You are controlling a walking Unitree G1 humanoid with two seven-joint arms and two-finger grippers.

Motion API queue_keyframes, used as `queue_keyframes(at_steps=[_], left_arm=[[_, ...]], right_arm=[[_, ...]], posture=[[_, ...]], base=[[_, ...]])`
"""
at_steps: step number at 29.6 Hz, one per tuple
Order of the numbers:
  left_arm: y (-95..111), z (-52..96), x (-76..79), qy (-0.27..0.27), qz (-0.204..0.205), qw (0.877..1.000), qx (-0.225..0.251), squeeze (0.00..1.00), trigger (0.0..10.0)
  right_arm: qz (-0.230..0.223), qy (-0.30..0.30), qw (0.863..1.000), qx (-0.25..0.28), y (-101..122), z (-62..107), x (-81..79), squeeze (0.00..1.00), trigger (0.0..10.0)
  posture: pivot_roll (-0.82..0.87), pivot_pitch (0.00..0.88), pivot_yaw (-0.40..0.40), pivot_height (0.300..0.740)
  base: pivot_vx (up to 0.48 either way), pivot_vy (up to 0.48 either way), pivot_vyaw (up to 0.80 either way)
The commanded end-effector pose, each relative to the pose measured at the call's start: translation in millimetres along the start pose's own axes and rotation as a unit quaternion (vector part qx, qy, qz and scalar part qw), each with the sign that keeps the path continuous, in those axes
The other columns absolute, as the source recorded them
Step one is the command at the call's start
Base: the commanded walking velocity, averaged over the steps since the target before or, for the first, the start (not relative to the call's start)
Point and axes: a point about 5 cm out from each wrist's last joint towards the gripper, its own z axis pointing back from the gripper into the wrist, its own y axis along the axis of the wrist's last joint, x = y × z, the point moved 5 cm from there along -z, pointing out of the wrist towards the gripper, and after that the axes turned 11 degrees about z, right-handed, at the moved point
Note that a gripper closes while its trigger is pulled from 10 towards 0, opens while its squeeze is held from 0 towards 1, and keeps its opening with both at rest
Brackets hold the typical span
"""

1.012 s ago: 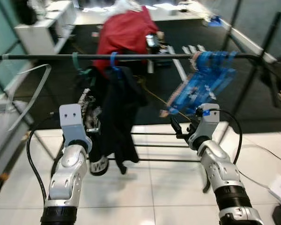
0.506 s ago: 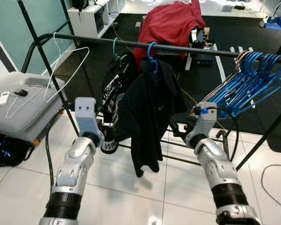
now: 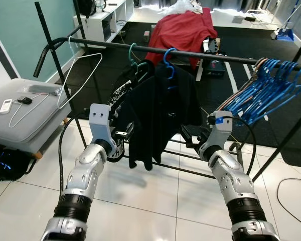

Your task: Hang hanger

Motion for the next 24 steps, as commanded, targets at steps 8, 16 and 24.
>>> queue_keyframes(at_steps=[8, 16, 24], left_arm=[[7.2, -2.2, -1.9, -0.02, 0.009, 1.0, 0.019, 0.0, 10.0], [7.7, -4.1, -4.5, -0.015, 0.006, 1.0, 0.025, 0.0, 10.0], [10.4, -4.4, -12.9, 0.01, 0.002, 0.999, 0.036, 0.0, 10.0]], right_arm=[[0.0, -0.001, 1.0, -0.02, -9.8, 0.2, -0.2, 0.0, 10.0], [-0.003, -0.002, 1.0, -0.013, -7.3, 0.3, -0.1, 0.0, 10.0], [-0.004, -0.003, 1.0, -0.013, -7.7, 0.4, 0.2, 0.0, 10.0]], posture=[[-0.13, 0.048, 0.003, 0.74], [-0.13, 0.05, 0.004, 0.74], [-0.13, 0.05, 0.005, 0.74]], base=[[0.0, 0.0, -0.49], [0.0, 0.0, -0.1], [0.261, 0.0, 0.0]])
